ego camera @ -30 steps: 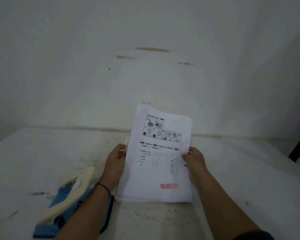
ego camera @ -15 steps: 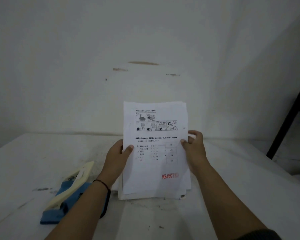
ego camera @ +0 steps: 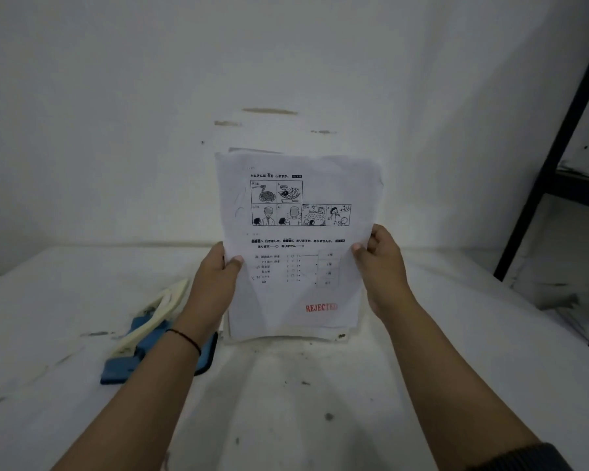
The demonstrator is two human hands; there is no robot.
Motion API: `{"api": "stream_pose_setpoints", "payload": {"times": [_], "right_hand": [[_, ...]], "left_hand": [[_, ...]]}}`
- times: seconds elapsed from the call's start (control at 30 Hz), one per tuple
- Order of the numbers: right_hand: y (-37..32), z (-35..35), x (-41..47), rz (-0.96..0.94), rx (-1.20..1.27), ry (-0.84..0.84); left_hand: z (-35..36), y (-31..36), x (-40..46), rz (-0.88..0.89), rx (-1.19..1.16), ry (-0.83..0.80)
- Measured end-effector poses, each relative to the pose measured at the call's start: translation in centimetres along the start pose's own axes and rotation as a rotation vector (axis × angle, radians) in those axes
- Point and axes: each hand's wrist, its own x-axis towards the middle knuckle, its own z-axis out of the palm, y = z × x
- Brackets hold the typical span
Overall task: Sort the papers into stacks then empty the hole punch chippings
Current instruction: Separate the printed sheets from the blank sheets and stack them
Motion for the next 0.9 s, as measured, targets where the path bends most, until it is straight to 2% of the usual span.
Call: {"api": "stream_pose_setpoints", "payload": {"times": [0.13, 0.4, 0.63, 0.77, 0.9], "right_hand": [[0.2, -0.6, -1.8, -0.002, 0.026, -0.006], [3.4, -0.9, -4.8, 0.127, -0.096, -0.085], [2.3, -1.1, -4.7, 0.065, -0.094, -0.048], [3.3, -1.9, -5.7, 0.086, -0.085, -0.049], [3.4, -2.0, -5.9, 0.103, -0.073, -0.032]], "left_hand": [[0.0, -0.2, -1.4, -0.003, -0.001, 0.001], [0.6, -3.3, -4.8, -0.159, -0.013, 0.087], [0.5, -2.6, -4.7, -0.047, 0.03, 0.065], [0.1, -4.4, -6.1, 0.006, 0.135, -0.02], [-0.1, -5.6, -6.9, 0.02, 0.129, -0.068]]}}
